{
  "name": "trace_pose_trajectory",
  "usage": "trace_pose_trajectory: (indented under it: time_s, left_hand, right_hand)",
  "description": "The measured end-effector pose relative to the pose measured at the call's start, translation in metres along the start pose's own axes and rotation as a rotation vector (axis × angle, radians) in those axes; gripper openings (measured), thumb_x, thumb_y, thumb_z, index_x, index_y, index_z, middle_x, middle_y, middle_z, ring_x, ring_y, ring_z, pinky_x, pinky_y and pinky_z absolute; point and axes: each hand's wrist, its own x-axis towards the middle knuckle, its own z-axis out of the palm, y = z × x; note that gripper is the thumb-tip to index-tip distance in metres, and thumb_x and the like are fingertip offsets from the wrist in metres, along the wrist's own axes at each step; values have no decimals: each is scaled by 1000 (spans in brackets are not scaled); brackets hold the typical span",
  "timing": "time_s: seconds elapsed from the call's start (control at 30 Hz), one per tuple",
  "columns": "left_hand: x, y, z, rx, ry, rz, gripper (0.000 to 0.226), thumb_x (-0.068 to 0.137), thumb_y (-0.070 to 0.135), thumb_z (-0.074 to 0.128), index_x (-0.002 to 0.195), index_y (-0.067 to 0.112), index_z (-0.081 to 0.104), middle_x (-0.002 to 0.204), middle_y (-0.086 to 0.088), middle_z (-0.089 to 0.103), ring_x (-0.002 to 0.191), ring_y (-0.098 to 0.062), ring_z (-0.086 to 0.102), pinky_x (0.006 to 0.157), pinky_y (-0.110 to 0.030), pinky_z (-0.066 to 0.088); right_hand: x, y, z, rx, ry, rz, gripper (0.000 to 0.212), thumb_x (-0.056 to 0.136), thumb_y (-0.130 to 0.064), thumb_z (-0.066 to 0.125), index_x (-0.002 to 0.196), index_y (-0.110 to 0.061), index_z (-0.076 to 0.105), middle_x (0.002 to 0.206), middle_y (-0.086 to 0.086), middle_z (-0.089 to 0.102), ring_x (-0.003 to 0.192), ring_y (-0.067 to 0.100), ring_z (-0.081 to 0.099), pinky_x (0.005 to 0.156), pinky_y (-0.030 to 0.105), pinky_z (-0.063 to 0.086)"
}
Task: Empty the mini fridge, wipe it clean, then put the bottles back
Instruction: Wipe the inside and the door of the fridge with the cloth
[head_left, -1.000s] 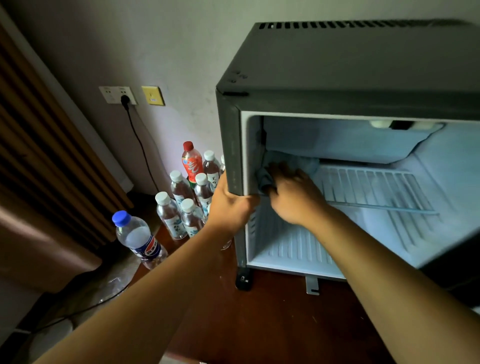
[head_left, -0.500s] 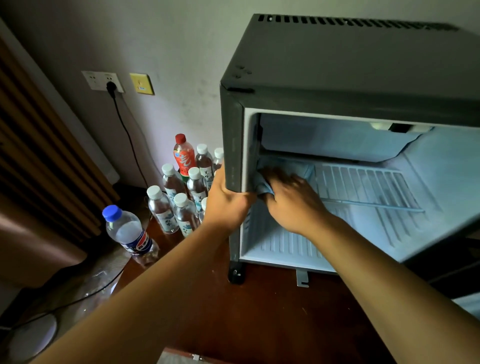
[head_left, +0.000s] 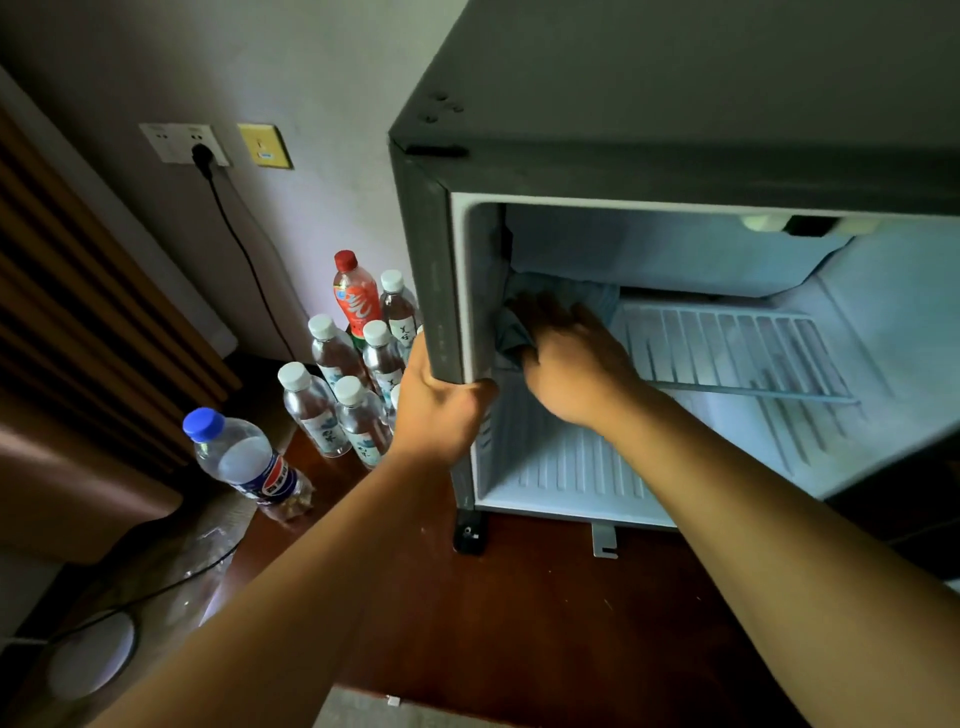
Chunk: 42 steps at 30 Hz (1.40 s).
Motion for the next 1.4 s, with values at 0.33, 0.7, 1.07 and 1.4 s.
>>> trace_pose_trajectory:
  time_s: [0.33,0.7,1.07,1.4]
  left_hand:
    - [-10,4,4,-22,41,-54,33,66,6,71,98,2,66,72,12,70,64,1,63,56,-16,50]
    - [-11,8,2,-18,11,-119,42,65,10,66,106,4,65,91,-12,72,78,-15,66,65,-29,57]
    - [-9,5,2,18,41,-179,33,63,13,72,96,16,71,80,9,75,76,-8,71,63,-20,56]
    - [-9,0,4,39,88,-219,32,71,0,76,102,6,70,73,9,74,66,-5,69,56,-19,51]
  right_hand:
    - [-51,-11,-9,2,48,-62,39,87,-18,55,126,-12,57,132,10,57,127,29,48,111,41,28]
    - [-29,7,-4,-90,27,-25,56,90,-41,46,140,-16,43,150,8,39,141,26,31,114,44,21]
    - [-18,16,-1,-78,24,-56,50,91,-34,50,140,-22,46,148,5,41,139,27,32,111,44,22]
    - [-78,21,-18,-4,73,-112,48,87,-21,57,135,-16,53,139,4,54,135,26,40,116,46,22]
